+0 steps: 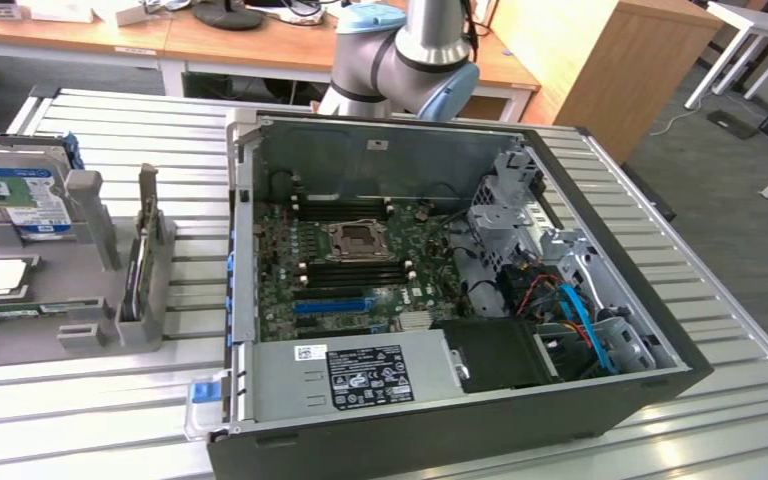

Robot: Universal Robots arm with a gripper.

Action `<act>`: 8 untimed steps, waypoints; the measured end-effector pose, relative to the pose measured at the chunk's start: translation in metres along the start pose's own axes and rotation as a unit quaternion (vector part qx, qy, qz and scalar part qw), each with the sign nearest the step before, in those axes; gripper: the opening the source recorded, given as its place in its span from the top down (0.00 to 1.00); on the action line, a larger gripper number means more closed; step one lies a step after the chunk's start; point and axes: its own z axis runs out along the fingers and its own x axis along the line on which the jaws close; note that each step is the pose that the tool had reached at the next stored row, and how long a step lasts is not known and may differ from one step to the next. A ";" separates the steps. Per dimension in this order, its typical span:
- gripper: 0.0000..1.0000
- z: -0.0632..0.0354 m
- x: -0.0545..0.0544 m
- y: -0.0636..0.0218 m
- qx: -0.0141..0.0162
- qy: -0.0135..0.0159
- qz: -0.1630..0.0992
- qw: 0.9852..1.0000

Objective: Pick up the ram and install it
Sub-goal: 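Pick up the ram and move it above insertion slot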

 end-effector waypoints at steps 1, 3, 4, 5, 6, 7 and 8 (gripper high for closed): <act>0.89 -0.0001 0.000 0.0000 0.000 0.000 0.000 1.000; 0.89 -0.0002 0.000 0.0000 0.000 0.000 0.000 1.000; 0.89 -0.0002 0.000 0.0000 0.000 0.000 0.000 1.000; 0.89 -0.0003 0.000 -0.0004 0.000 0.000 0.000 1.000; 0.89 -0.0005 0.000 -0.0014 0.000 0.000 0.000 1.000; 0.89 -0.0005 0.000 -0.0027 0.000 0.000 0.000 1.000; 0.89 -0.0004 0.000 -0.0045 0.000 0.000 0.000 1.000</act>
